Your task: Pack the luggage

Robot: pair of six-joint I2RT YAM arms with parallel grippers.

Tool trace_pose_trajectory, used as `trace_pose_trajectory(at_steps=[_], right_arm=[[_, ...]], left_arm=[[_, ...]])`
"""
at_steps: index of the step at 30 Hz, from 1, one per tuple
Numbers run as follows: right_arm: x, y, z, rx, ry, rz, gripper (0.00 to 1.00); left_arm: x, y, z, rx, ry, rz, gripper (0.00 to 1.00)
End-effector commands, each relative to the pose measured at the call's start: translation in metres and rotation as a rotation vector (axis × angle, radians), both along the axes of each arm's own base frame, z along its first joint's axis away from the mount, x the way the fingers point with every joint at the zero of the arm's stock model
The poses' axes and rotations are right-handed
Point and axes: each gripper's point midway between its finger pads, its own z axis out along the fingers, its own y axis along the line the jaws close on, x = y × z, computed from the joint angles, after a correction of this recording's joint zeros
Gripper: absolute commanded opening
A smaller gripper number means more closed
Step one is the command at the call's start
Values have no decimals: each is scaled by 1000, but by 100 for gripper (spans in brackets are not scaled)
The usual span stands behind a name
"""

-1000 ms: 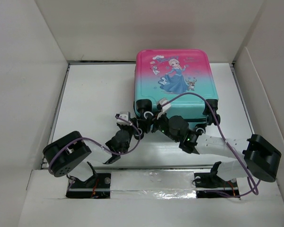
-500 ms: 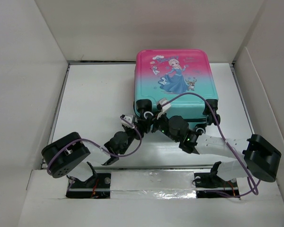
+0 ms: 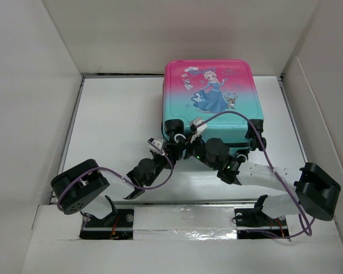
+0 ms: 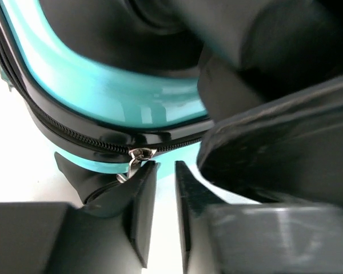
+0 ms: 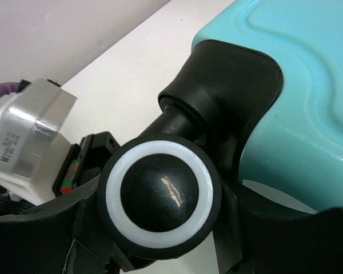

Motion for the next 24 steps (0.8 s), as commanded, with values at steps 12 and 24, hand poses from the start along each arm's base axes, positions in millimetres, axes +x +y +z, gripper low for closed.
trace_pose_trajectory(at_steps=[12,24], right_arm=[[-22,13,71,171,-110,116,0],[-41,-20,61,176,-92,105,0]], left_arm=[[30,5,44,-107,-85,142,0],[50,93,28,-6,-13,398,0]])
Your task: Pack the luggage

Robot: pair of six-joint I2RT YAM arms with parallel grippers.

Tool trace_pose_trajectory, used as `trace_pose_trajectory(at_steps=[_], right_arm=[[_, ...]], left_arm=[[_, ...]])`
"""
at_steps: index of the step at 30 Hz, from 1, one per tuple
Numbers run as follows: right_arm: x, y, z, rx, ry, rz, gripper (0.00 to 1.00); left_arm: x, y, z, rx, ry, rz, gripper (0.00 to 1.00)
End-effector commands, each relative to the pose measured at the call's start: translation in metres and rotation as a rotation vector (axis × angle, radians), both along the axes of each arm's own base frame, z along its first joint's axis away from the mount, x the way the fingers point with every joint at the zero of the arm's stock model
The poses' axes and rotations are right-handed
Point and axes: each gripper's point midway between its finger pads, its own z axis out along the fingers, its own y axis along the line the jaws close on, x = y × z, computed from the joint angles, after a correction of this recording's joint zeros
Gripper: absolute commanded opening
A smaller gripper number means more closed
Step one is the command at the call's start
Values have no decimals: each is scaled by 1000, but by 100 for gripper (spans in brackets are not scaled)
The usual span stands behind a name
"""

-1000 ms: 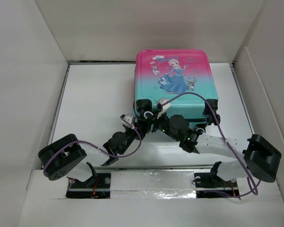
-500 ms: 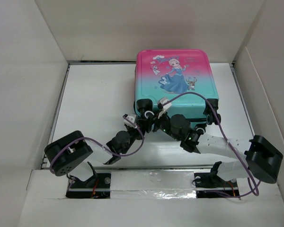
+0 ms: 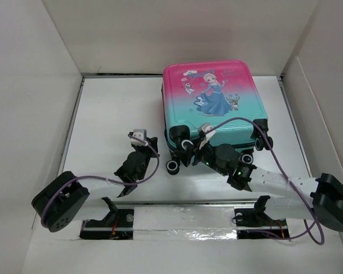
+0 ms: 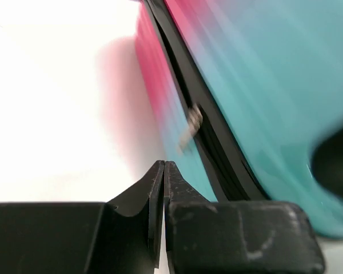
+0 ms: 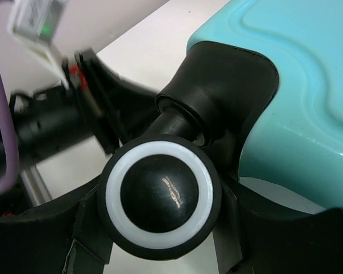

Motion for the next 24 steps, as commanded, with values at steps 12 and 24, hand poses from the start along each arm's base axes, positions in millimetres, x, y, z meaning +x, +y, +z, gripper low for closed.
trace_pose_trajectory(at_steps=[12,24], right_arm=[[-21,-7,43,122,-57,44,0],[8,5,65,120,-95,36,0]], left_arm=[[-46,-60,20,-23,-20,-400,0],[-79,-88,14,-52,13,-582,35]])
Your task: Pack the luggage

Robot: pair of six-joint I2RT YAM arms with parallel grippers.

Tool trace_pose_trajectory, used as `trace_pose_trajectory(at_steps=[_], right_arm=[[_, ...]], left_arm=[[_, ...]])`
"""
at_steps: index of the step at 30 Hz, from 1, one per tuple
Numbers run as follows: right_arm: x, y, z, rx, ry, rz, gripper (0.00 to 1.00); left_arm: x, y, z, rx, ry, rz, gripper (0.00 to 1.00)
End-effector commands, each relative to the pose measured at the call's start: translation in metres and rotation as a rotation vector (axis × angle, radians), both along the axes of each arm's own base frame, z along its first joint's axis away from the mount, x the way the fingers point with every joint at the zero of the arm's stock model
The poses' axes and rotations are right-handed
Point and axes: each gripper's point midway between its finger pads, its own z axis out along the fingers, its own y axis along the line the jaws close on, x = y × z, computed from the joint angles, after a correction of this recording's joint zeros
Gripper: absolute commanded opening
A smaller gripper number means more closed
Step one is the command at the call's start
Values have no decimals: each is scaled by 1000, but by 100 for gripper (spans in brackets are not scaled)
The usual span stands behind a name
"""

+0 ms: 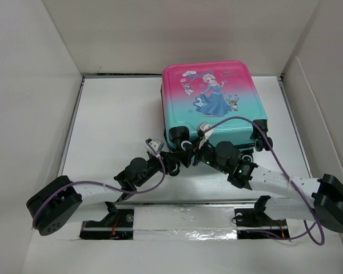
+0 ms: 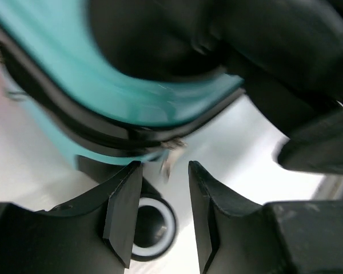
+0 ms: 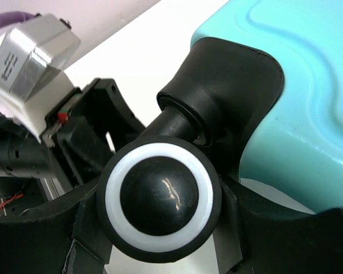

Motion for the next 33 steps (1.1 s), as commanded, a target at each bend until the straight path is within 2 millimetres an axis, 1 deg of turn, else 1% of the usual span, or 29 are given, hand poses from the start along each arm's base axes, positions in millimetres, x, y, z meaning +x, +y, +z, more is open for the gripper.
trace_pose_trajectory(at_steps=[1,4,6,7,8,10,12,13,16,18,20,22,24,25,26,27,28,29,30,31,33], right_arm=[[15,11,68,150,-118,4,0],[17,17,68,148,-119,10,0],[19,19,66,150,-116,10,0],[15,22,67,150,-119,39,0],[14,23,67,151,-120,46,0],[12,25,67,151,-118,62,0],[11,26,65,150,-113,73,0],[10,26,66,150,-113,73,0],[10,26,64,150,-109,75,0],[9,26,62,148,-106,78,0],[9,27,60,147,-103,79,0],[9,28,61,151,-104,86,0],[8,29,62,154,-105,90,0],[8,29,62,155,-104,92,0],[8,30,62,156,-105,93,0],[4,31,63,157,-106,104,0],[4,32,63,157,-106,104,0],[4,32,64,160,-108,103,0],[1,34,64,159,-106,112,0],[1,34,63,158,-105,110,0],[1,34,64,158,-107,109,0]], left_arm=[[-13,-23,18,-59,-19,-134,34],[-13,-22,15,-77,-9,-122,36],[-11,-23,16,-75,-11,-115,43],[-5,-21,15,-69,-10,-81,45],[-2,-24,20,-78,-18,-77,46],[6,-24,22,-91,-21,-43,46],[12,-28,30,-111,-32,-30,46],[15,-29,28,-113,-27,-16,45],[23,-31,39,-157,-43,17,40],[23,-33,44,-174,-52,20,34],[24,-36,48,-185,-56,19,32],[25,-39,48,-186,-55,12,31],[27,-40,50,-198,-54,16,25],[29,-40,48,-195,-48,28,22],[31,-40,48,-200,-43,39,17],[33,-40,47,-207,-34,51,14],[37,-38,44,-207,-24,79,10],[40,-37,45,-216,-17,96,2],[42,-37,44,-230,-3,111,0],[45,-36,41,-227,6,135,0],[50,-38,41,-231,17,152,0]])
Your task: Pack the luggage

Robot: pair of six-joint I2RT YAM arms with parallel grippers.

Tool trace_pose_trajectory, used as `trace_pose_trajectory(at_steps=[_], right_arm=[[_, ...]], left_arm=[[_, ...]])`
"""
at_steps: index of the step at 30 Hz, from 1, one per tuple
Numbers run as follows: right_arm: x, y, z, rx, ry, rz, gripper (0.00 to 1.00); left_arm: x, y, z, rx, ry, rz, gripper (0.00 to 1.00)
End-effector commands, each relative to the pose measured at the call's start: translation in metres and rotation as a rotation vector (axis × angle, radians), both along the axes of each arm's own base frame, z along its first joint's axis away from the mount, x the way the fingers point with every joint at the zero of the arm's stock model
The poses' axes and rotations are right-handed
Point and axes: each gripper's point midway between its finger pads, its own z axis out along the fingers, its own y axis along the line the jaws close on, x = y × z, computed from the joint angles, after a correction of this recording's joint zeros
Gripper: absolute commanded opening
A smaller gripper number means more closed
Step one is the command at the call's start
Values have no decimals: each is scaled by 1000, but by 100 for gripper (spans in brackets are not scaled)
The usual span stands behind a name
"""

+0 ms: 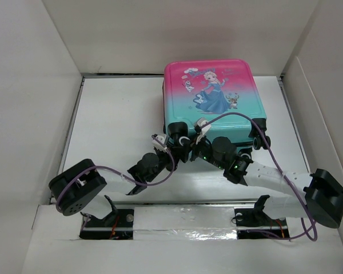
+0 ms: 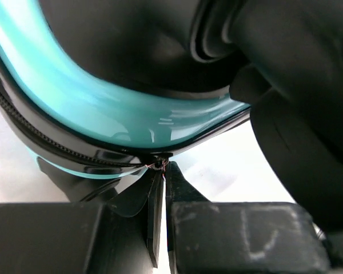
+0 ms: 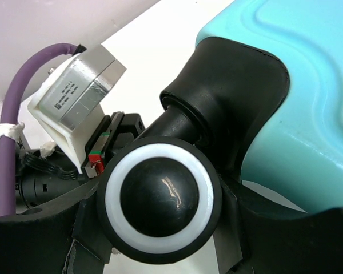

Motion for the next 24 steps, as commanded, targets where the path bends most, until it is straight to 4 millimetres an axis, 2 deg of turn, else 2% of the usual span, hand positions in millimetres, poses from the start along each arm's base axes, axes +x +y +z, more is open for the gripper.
trace_pose_trajectory(at_steps=[1,6,9,10,15,17,21,24], right_arm=[[-15,22,64,160,-107,91,0],[-15,20,62,161,-105,85,0],[-15,17,62,164,-107,74,0],[-14,16,62,164,-107,68,0],[-14,10,61,162,-107,47,0],[-13,6,58,155,-102,31,0],[-18,-2,56,151,-99,30,0],[-17,-11,55,146,-101,-5,0]], left_arm=[[25,-10,50,-157,-59,89,0],[28,-5,47,-157,-35,127,0],[31,6,37,-126,3,193,0],[34,17,28,-88,30,250,0],[33,47,17,-34,60,367,0],[33,66,11,21,65,438,0],[36,105,9,89,68,557,0],[34,121,10,115,61,587,0]])
